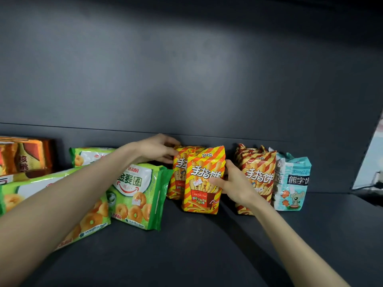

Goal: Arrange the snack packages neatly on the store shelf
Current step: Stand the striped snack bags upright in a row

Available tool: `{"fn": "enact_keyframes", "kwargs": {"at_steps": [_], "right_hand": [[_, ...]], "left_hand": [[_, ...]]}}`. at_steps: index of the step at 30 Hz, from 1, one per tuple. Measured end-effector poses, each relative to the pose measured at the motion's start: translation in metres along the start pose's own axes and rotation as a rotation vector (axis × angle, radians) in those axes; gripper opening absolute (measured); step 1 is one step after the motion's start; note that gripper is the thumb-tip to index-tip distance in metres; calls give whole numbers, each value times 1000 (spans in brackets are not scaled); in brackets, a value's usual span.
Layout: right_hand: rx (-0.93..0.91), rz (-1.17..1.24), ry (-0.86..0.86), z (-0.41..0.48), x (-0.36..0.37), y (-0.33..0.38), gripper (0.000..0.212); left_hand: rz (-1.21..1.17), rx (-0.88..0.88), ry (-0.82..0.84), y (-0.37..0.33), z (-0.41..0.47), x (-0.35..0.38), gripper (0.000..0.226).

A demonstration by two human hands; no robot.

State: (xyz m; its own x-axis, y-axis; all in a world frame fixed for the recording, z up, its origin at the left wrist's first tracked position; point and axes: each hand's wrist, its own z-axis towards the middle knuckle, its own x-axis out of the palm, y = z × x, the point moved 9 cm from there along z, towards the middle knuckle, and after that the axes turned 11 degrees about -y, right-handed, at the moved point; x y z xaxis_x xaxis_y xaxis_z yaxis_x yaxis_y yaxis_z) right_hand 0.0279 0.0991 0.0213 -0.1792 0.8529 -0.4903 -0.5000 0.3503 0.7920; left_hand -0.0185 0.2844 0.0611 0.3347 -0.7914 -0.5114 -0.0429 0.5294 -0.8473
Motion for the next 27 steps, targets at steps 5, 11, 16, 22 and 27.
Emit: {"fn": "enact_keyframes", "kwargs": {"at_steps": [5, 11, 16, 22, 27], "right_hand": [[-1, -20, 27, 3, 4, 1, 47], [-9, -37, 65, 2, 12, -1, 52], [37, 8, 241, -4, 35, -16, 96], [8, 5, 250, -8, 46, -22, 108], [-34, -29, 217, -8, 36, -21, 104]], "left_hand": [[-19, -37, 100, 2, -3, 9, 97], [284, 72, 22, -3, -1, 12, 88], [355, 65, 93, -1, -4, 17, 91], [305, 51, 148, 0, -6, 23, 89], [245, 21, 196, -1, -6, 29, 90]]}}
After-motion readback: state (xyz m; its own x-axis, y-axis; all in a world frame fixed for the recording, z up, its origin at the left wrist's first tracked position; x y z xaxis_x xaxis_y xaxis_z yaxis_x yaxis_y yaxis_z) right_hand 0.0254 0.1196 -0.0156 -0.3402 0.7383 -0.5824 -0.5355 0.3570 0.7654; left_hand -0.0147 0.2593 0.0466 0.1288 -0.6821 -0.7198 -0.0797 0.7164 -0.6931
